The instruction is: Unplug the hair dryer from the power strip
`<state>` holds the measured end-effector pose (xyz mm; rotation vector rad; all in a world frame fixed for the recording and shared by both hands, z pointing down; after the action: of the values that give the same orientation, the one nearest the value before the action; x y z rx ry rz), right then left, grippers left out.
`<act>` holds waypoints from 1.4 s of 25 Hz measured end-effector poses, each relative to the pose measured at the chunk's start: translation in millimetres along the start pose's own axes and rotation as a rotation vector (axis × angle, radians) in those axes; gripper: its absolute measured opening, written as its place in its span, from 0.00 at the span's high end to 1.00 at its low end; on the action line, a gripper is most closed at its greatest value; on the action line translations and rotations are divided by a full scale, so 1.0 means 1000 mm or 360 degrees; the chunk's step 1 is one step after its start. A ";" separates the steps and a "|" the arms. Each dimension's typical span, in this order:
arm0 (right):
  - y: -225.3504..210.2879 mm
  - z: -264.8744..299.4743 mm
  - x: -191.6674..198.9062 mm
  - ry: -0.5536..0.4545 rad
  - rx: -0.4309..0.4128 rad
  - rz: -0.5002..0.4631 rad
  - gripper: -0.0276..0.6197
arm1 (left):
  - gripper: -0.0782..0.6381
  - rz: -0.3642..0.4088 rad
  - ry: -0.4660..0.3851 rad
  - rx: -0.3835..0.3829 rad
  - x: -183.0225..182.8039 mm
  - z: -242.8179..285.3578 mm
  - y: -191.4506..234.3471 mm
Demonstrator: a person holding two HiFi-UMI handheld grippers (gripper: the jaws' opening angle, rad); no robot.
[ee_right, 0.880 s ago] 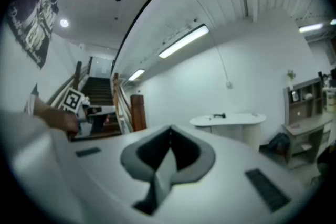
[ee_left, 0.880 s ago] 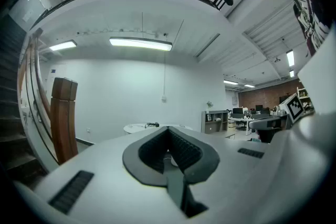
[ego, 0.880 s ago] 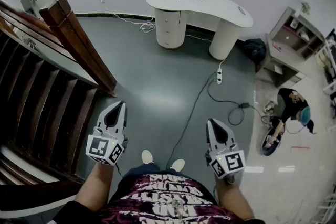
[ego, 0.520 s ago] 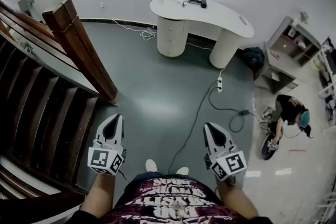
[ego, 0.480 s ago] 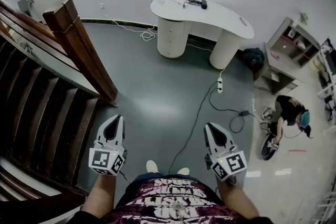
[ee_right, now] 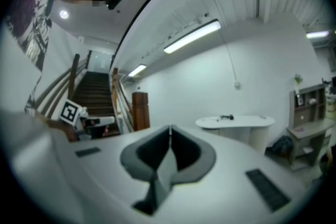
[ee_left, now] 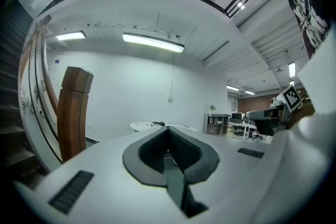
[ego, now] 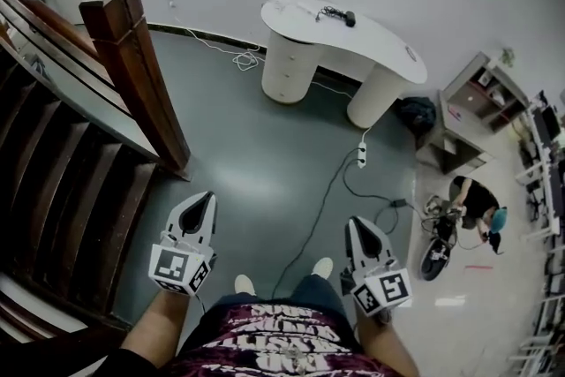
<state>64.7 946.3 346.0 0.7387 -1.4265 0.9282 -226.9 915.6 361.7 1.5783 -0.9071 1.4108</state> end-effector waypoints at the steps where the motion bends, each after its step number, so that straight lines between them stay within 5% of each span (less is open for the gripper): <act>1: -0.001 0.002 0.004 -0.0004 0.0018 0.0040 0.90 | 0.87 0.0048 0.0002 0.0033 -0.003 0.005 -0.001; 5: 0.003 0.026 0.021 0.0018 0.0015 0.0131 0.90 | 0.87 0.0188 -0.0077 0.0136 -0.023 0.033 0.005; 10: 0.007 0.033 0.025 0.0041 -0.0024 0.0125 0.90 | 0.87 0.0091 -0.0094 0.0090 -0.015 0.048 0.018; 19: -0.049 0.086 0.034 0.0104 0.0005 0.0105 0.90 | 0.87 0.0035 0.0051 0.0087 0.003 0.092 0.016; 29: -0.101 0.127 0.024 0.0085 -0.0142 0.0105 0.90 | 0.87 0.0226 -0.0014 0.0029 -0.018 0.175 0.018; 35: -0.149 0.133 0.020 0.0060 -0.0099 0.0134 0.90 | 0.87 0.0232 -0.0044 -0.0015 -0.020 0.207 0.011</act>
<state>129.1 760.5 387.6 0.6162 -1.4557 0.9532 -154.8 721.9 334.4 1.5543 -1.0622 1.4856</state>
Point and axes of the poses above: the fingertips, and each gripper's own axes: z forward along the fingers, y to its left, x out of its underside, the point moved 1 cm from there along -z, backward along the fingers, and after that the axes turned 4 degrees about -y, right-handed, at the moved point
